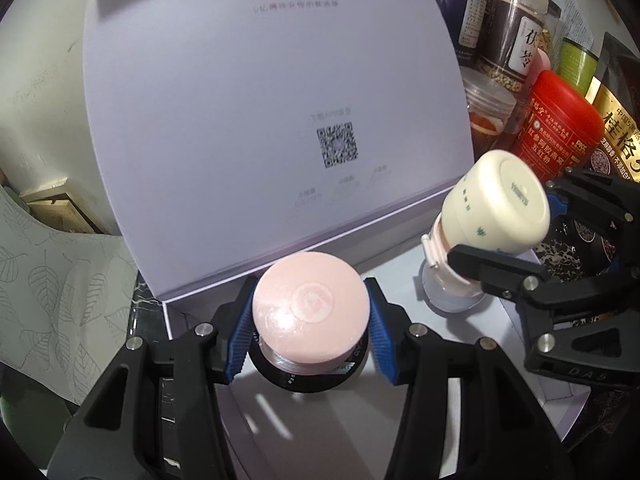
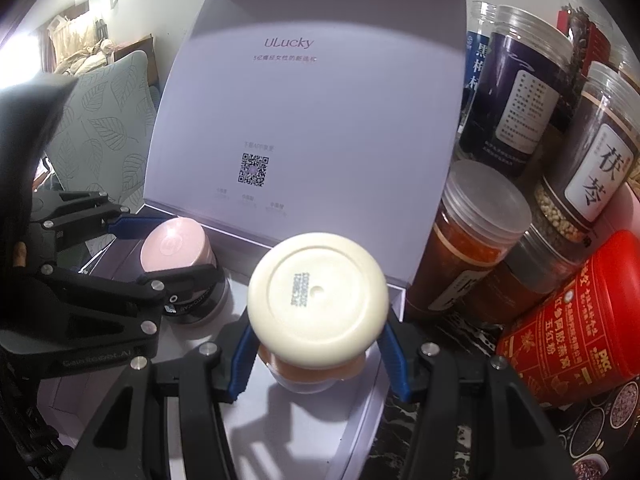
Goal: Organize objects
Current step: 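Lower the compact onto the black jar with left tool while right stacks cream jar, then open both tools to release the compact and cream jar, then lift away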
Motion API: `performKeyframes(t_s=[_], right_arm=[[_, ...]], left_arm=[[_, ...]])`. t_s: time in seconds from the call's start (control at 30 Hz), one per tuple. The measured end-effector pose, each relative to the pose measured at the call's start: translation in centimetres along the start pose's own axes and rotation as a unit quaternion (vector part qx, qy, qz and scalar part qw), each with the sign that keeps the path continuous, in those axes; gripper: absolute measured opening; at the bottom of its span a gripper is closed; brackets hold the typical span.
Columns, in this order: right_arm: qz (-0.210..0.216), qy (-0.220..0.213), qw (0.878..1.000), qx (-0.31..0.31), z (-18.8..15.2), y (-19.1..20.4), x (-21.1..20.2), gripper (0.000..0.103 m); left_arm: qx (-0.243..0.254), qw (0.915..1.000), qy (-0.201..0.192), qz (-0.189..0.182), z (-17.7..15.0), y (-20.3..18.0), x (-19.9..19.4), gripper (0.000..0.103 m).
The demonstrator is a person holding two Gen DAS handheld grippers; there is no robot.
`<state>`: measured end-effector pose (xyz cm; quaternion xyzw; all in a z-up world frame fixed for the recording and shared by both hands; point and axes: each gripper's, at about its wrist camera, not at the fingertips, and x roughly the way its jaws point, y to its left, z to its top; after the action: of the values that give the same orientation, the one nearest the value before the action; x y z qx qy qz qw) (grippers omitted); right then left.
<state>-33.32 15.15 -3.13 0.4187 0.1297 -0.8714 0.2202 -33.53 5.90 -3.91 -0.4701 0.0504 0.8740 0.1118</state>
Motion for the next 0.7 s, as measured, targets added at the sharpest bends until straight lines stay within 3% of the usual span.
performKeyframes(t_s=[0.2,0.7], right_arm=[[0.005,0.001,1.000,0.005,-0.8,0.0,-0.6,0.055],[0.013,-0.004,1.000,0.000,-0.8,0.3,-1.3,0.055]], left_arm=[[-0.015,0.9997,0.001,-0.017,-0.1,0.3,0.4,0.049],[-0.014,0.9998,0.002,-0.010,-0.5,-0.7,0.9,0.050]])
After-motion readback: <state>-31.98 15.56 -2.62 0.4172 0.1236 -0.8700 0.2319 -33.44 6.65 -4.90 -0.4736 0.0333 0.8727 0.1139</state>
